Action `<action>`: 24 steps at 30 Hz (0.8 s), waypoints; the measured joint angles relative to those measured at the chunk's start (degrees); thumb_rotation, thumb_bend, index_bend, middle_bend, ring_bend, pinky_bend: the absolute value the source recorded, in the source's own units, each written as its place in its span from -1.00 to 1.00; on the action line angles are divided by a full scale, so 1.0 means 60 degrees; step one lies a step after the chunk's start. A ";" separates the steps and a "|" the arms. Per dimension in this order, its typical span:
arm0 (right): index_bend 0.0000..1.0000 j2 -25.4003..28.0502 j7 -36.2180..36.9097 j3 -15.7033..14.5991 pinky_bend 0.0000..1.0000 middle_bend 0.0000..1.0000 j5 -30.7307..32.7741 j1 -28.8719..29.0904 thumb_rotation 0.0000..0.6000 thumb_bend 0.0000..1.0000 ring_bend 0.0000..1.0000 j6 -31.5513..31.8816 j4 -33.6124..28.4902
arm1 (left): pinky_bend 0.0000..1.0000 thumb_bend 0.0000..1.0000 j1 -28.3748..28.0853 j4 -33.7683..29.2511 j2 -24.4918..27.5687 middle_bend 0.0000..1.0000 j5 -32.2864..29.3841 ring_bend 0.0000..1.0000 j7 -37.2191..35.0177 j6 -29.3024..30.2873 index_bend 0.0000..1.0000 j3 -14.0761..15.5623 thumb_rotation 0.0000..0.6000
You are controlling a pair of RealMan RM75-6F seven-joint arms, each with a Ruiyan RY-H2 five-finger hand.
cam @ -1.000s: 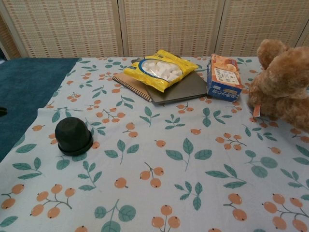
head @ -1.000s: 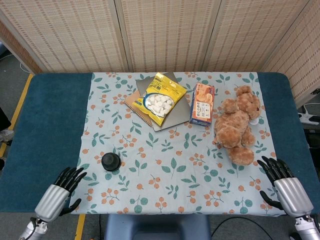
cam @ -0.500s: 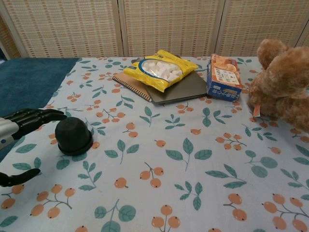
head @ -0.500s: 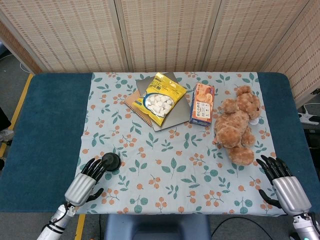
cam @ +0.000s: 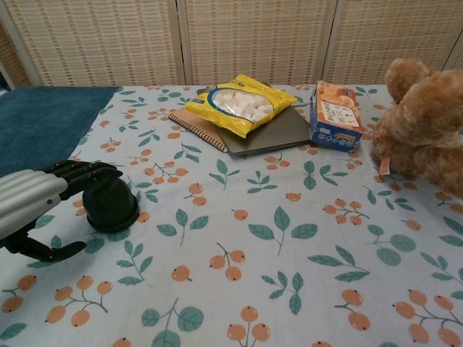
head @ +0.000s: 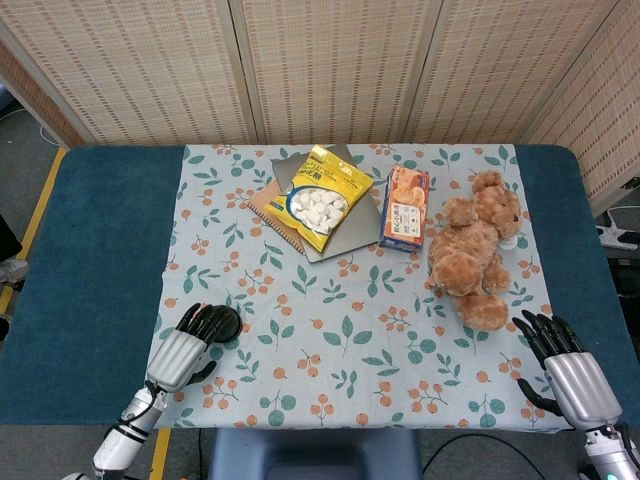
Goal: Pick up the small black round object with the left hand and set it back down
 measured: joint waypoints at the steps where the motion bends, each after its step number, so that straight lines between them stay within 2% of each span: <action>1: -1.00 -0.0015 -0.0035 0.0004 -1.00 -1.00 0.0005 -0.0003 1.00 -0.55 -1.00 0.0007 -0.0006 | -0.92 -0.35 -0.0024 0.0032 -0.0012 -1.00 -0.0042 -1.00 -0.0020 -0.0034 -1.00 0.0004 1.00; 24: -1.00 -0.0139 -0.0400 0.0046 -1.00 -1.00 0.0148 -0.0052 1.00 -0.55 -1.00 0.0016 -0.0076 | -0.91 -0.35 -0.0597 0.0627 -0.0494 -1.00 -0.0691 -1.00 -0.0340 -0.0426 -1.00 -0.0014 1.00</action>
